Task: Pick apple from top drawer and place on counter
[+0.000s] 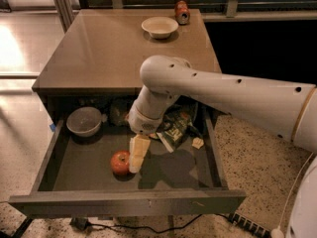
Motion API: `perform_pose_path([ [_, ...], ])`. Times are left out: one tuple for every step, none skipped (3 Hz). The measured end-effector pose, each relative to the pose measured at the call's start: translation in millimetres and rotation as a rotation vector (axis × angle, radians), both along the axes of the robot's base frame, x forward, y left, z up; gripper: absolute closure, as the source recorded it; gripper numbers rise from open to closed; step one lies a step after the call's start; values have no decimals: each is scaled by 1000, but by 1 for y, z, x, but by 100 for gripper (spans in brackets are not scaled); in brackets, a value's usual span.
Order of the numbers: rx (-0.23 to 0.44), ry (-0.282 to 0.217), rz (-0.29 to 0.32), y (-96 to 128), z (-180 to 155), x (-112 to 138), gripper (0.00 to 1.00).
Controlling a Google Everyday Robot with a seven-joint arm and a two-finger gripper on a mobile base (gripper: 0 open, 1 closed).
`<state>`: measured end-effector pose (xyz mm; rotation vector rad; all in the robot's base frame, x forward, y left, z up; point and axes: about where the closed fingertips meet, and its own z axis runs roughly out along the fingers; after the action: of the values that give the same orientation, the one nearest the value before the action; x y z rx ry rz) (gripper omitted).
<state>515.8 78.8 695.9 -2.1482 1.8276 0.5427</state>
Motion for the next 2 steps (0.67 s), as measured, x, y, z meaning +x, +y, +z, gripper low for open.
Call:
perform_pose_path([
  [37,21,2,12,-19,11,0],
  [37,21,3,12,-19,11,3],
])
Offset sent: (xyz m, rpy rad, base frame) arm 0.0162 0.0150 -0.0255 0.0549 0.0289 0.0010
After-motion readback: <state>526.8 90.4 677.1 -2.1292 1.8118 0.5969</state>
